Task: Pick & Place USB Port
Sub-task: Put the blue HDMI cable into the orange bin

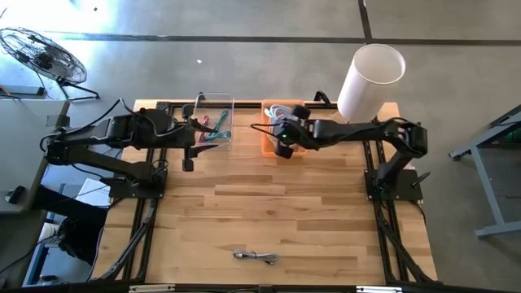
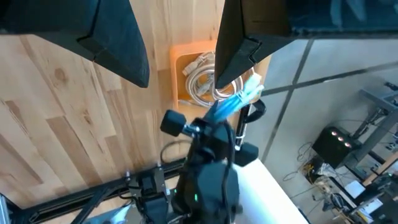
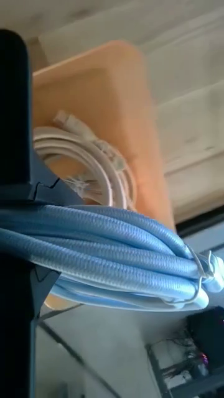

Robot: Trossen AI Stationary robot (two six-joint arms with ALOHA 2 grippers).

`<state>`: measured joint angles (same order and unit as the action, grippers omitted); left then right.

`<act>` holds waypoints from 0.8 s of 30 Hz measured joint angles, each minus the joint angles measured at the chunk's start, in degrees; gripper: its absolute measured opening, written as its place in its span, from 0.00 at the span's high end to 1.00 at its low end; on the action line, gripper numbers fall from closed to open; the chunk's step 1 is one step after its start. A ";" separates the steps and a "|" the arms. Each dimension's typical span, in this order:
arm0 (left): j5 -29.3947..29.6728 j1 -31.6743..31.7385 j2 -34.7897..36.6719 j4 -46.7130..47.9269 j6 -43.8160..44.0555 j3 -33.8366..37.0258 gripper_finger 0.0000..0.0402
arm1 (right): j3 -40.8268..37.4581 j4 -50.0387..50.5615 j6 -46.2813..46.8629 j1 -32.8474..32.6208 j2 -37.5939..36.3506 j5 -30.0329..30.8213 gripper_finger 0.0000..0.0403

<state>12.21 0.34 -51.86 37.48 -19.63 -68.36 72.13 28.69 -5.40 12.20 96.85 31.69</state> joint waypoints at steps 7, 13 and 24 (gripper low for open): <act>-0.02 0.00 -0.02 1.09 1.03 0.00 0.56 | 2.60 3.90 2.91 1.63 4.40 -3.07 0.88; 0.11 0.00 -0.04 7.55 2.54 0.00 0.56 | 2.47 3.00 6.91 1.65 4.02 -5.79 0.66; 0.72 0.00 -1.27 15.29 7.36 -0.06 0.56 | 2.45 2.74 7.70 1.54 -1.15 -4.17 0.39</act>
<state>12.92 0.34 -53.13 52.77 -12.28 -68.42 74.59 31.43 2.30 13.73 95.70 27.53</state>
